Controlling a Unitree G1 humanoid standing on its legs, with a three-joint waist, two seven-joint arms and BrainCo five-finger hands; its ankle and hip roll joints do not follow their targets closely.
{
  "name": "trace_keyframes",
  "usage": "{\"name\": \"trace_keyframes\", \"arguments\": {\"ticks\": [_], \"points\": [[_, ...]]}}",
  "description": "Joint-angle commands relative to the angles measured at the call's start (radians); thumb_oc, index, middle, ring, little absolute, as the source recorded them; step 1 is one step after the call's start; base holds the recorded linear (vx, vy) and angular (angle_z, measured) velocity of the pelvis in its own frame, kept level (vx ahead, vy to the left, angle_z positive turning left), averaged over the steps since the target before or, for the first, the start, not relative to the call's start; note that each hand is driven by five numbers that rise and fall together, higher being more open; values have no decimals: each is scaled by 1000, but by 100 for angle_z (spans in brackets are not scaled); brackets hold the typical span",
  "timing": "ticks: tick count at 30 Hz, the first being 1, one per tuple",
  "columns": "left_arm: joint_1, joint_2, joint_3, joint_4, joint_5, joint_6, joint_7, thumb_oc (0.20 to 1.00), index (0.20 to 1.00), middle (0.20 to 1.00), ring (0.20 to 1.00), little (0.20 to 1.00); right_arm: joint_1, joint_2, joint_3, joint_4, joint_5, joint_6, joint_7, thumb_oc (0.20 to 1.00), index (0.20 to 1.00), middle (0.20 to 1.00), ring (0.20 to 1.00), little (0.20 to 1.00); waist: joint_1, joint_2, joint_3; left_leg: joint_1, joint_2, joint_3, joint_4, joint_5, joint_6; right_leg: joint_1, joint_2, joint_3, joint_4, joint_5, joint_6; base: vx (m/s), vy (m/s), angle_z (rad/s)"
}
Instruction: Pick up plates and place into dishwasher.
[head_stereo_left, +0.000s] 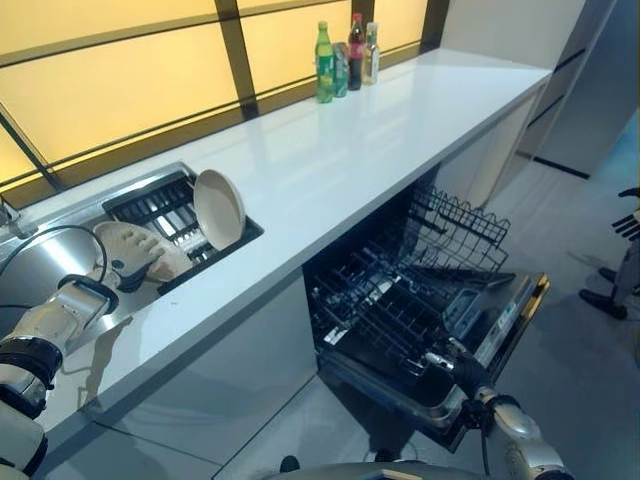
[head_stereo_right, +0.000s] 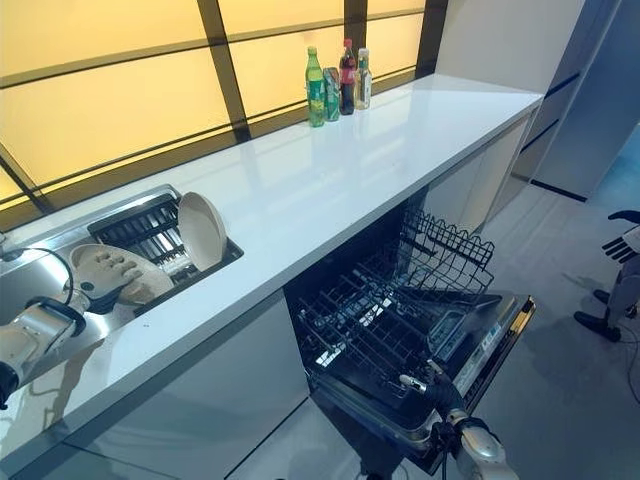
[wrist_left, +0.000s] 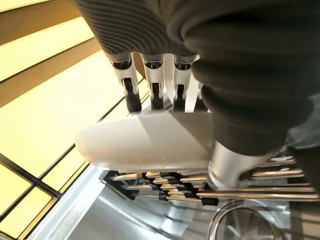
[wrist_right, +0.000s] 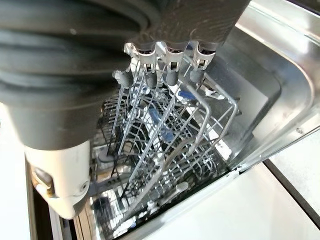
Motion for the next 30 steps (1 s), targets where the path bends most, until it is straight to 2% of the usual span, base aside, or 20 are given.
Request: {"name": "trace_keyframes", "arguments": {"ticks": [1, 7, 12, 15, 19, 20, 22, 25, 28, 30], "points": [[-170, 13, 11, 55, -17, 64, -42, 200, 200, 200, 200, 200, -110, -33, -9, -64, 43, -53, -1, 1000, 1000, 1000, 1000, 1000, -6, 15, 89, 27, -35, 27, 18, -152, 11, -13, -61, 32, 24, -99, 106, 0, 0, 0], [-149, 27, 28, 41, -37, 79, -90, 200, 200, 200, 200, 200, -99, -16, -1, -91, 56, -73, 22, 1000, 1000, 1000, 1000, 1000, 4, 26, 67, 40, -39, 17, 17, -156, 10, 6, -71, 15, 21, -103, 111, 23, -51, -1], [-136, 58, 50, 2, -90, 47, -2, 200, 200, 200, 200, 200, -103, -10, 21, -163, 87, -95, 35, 1000, 1000, 1000, 1000, 1000, 12, 35, 57, 48, -42, 10, 14, -157, 8, 18, -78, 4, 19, -105, 114, 3, -56, 0], [-146, 97, 65, -78, -191, 25, 51, 200, 200, 200, 200, 200, -111, -15, 44, -234, 75, -146, 44, 1000, 1000, 1000, 1000, 1000, 25, 44, 46, 51, -42, 4, 11, -156, 6, 26, -83, -8, 18, -105, 116, -14, -67, 3], [-128, 138, 104, -226, -270, 49, 69, 200, 200, 200, 200, 200, -137, -30, 69, -344, 39, -228, 35, 1000, 1000, 1000, 1000, 1000, 52, 46, 33, 51, -41, -9, 11, -154, 6, 35, -88, -23, 17, -106, 117, -15, -82, 7], [-118, 141, 118, -255, -270, 56, 69, 200, 200, 200, 200, 200, -144, -33, 70, -366, 11, -247, 20, 1000, 1000, 1000, 1000, 1000, 56, 46, 32, 51, -41, -12, 11, -155, 7, 37, -88, -25, 17, -107, 117, -17, -87, 5], [-97, 158, 142, -335, -303, 62, 92, 200, 200, 200, 200, 200, -173, -69, 71, -434, -119, -338, -48, 1000, 1000, 1000, 1000, 1000, 73, 45, 29, 51, -39, -21, 13, -155, 7, 43, -89, -31, 17, -109, 116, -20, -84, 13], [-59, 158, 204, -471, -313, 72, 121, 200, 200, 200, 200, 200, -235, -125, 66, -542, -260, -381, -163, 1000, 1000, 1000, 1000, 1000, 99, 42, 24, 51, -39, -36, 14, -155, 7, 51, -90, -40, 16, -112, 115, -13, -66, 12], [-51, 139, 276, -660, -330, 50, 148, 200, 200, 200, 200, 200, -359, -184, 59, -620, -451, -392, -341, 1000, 1000, 1000, 1000, 1000, 142, 33, 12, 45, -36, -60, 17, -155, 6, 60, -90, -56, 16, -117, 110, -13, -105, 11], [-44, 122, 315, -738, -346, 7, 170, 200, 200, 200, 200, 200, -423, -214, 58, -634, -544, -373, -423, 1000, 1000, 1000, 1000, 1000, 160, 27, 6, 43, -35, -74, 19, -155, 5, 65, -88, -64, 16, -120, 107, -4, -87, 8]]}}
